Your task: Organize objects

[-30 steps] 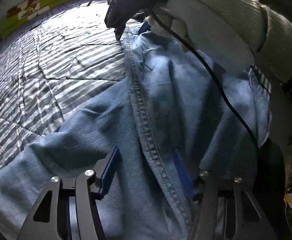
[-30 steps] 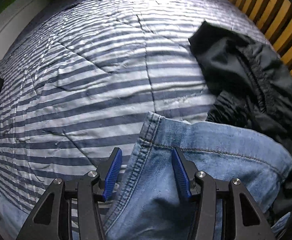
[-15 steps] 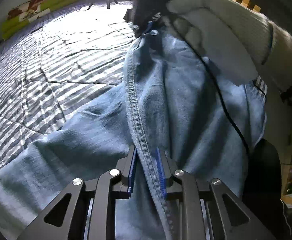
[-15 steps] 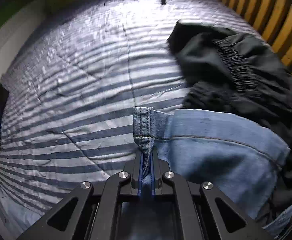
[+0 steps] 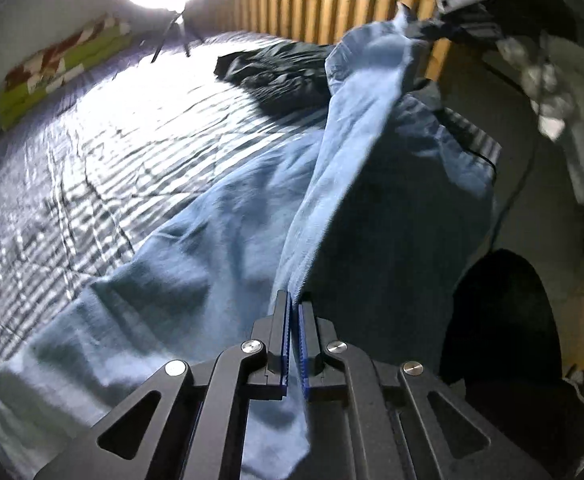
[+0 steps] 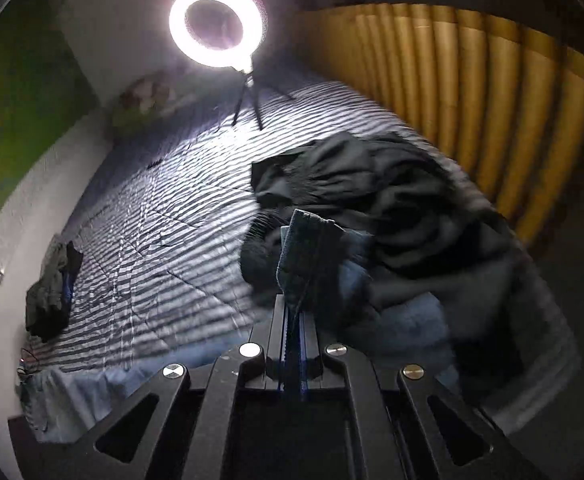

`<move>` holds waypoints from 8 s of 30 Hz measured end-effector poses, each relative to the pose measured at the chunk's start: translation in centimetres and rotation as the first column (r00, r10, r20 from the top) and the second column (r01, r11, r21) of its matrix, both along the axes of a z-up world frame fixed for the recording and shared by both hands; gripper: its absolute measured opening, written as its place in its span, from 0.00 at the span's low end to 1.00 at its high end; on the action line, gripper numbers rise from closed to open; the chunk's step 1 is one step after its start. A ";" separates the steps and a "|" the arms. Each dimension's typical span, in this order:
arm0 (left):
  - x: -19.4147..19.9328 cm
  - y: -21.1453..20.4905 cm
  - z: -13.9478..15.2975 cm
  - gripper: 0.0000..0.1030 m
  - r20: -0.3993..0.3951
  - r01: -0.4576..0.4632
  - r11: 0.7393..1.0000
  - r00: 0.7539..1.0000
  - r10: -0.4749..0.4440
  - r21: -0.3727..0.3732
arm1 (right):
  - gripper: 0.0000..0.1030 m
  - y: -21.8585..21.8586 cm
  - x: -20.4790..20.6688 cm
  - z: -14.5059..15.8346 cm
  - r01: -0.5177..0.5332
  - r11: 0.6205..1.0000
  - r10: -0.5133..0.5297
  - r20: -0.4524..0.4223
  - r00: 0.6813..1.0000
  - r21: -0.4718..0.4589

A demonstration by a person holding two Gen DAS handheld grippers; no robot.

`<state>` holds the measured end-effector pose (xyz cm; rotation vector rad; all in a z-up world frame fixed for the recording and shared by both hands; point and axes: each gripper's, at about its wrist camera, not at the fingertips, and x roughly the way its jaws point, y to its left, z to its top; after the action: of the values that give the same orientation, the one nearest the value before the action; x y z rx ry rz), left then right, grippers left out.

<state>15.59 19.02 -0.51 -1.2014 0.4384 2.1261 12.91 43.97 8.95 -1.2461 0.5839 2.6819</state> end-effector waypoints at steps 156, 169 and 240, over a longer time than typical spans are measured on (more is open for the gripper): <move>-4.5 9.5 -3.8 0.52 0.082 0.187 0.971 0.981 -0.176 -0.151 | 0.21 5.9 5.4 -12.9 -0.245 0.965 0.238 0.079 0.968 0.097; -3.4 -9.3 1.6 0.52 0.045 -0.305 0.951 0.952 0.303 0.047 | 0.46 10.1 8.8 -10.3 -0.112 0.994 0.112 -0.018 0.994 -0.007; 15.1 -64.3 -8.2 0.81 0.229 -0.936 0.153 0.232 0.945 0.318 | 0.04 -78.3 1.9 -11.3 -0.958 0.273 0.959 0.100 0.265 -0.083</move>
<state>30.69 -45.24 -8.69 -1.3278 -1.1103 3.0145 14.83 -34.29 -2.33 -2.3546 -0.4524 3.3601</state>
